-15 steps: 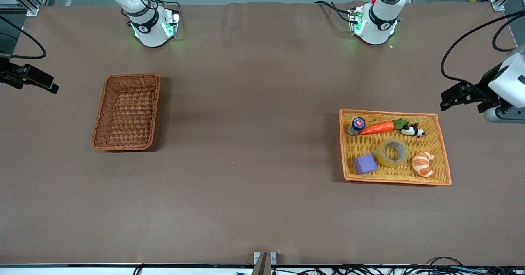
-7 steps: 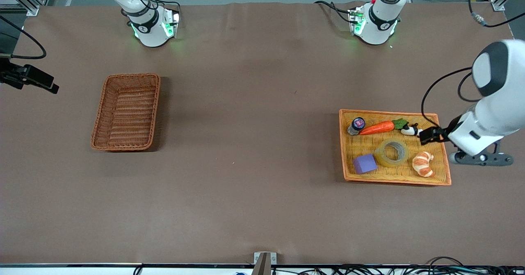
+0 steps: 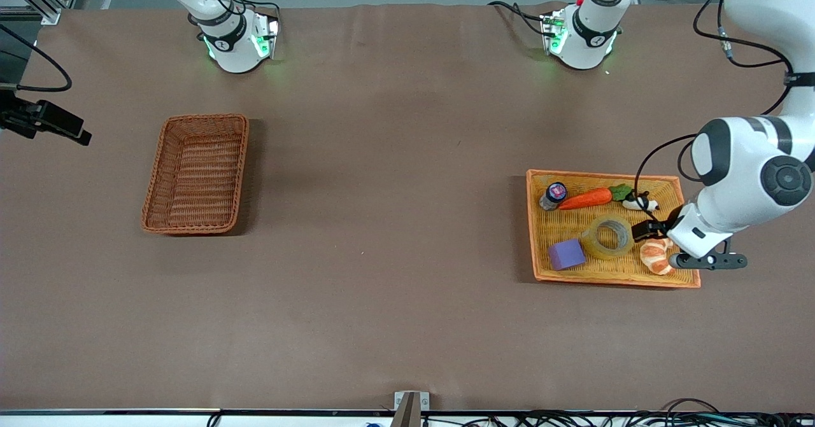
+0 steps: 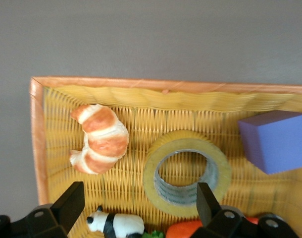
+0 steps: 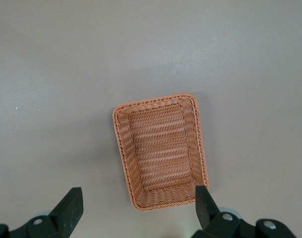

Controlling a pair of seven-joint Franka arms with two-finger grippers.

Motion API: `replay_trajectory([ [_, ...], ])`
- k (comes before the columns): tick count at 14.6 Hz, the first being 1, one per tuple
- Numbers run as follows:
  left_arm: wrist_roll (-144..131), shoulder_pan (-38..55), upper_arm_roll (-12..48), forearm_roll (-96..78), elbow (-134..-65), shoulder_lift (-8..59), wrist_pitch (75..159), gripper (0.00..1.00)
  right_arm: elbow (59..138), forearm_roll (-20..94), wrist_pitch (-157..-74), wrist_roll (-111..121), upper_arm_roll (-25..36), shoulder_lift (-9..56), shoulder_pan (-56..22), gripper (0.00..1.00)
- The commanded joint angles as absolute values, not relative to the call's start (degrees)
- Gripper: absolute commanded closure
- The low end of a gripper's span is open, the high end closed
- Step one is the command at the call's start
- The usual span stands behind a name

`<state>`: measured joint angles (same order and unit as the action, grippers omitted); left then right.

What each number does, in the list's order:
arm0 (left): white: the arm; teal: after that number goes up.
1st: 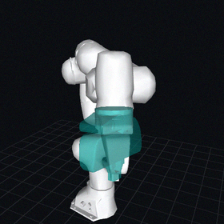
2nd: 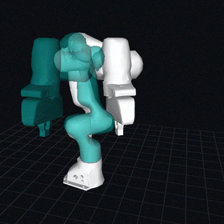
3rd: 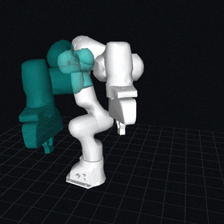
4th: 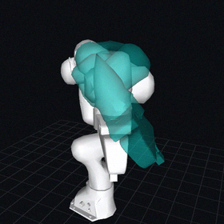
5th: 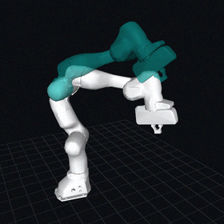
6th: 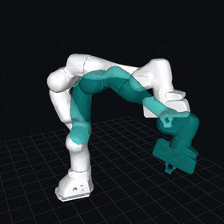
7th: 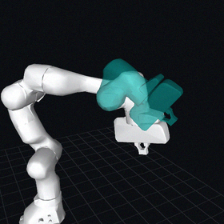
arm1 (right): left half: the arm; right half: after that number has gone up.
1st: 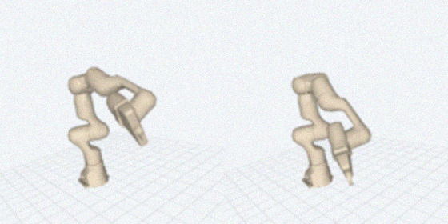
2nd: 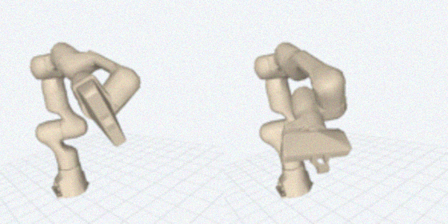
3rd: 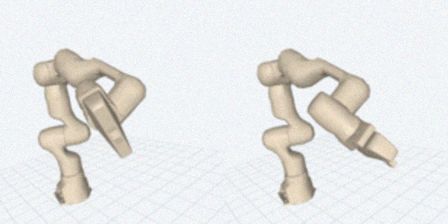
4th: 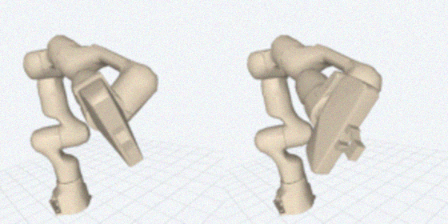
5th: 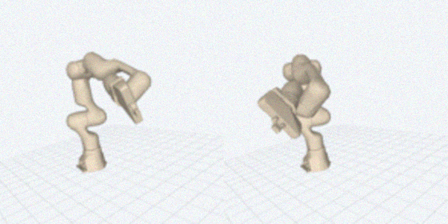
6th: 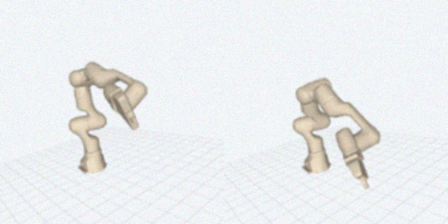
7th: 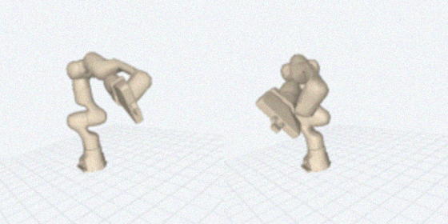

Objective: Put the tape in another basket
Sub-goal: 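Reach the left gripper down to the yellow tape roll in the tray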

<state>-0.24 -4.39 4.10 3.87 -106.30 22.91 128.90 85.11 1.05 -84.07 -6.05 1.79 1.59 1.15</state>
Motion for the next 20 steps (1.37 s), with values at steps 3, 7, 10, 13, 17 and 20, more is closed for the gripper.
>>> replay_trajectory([
  [3,0.70,-4.66,4.39,4.39,-110.82,23.55,130.52,0.02,85.34,2.81,-83.93,-5.19,1.23,1.23,2.46,0.00],
  [7,0.88,-5.80,4.39,4.48,-111.71,26.89,134.55,0.14,85.43,2.81,-83.67,-4.31,1.23,1.23,2.46,0.00],
  [10,0.88,-5.71,4.39,4.48,-111.62,28.91,136.84,0.30,85.34,2.73,-83.85,-3.78,1.32,1.23,3.07,0.00],
  [13,0.62,-5.71,4.48,4.48,-111.62,30.06,137.99,0.51,85.43,2.73,-83.94,-3.78,1.23,1.23,3.08,0.00],
  [17,0.00,-5.19,4.74,4.48,-111.10,29.27,137.64,0.95,84.90,2.11,-84.20,-3.69,1.32,1.32,3.25,0.00],
  [20,-0.09,-5.19,5.54,4.39,-109.25,25.42,135.19,1.00,84.90,2.28,-84.29,-3.78,1.32,1.41,3.25,0.00],
])
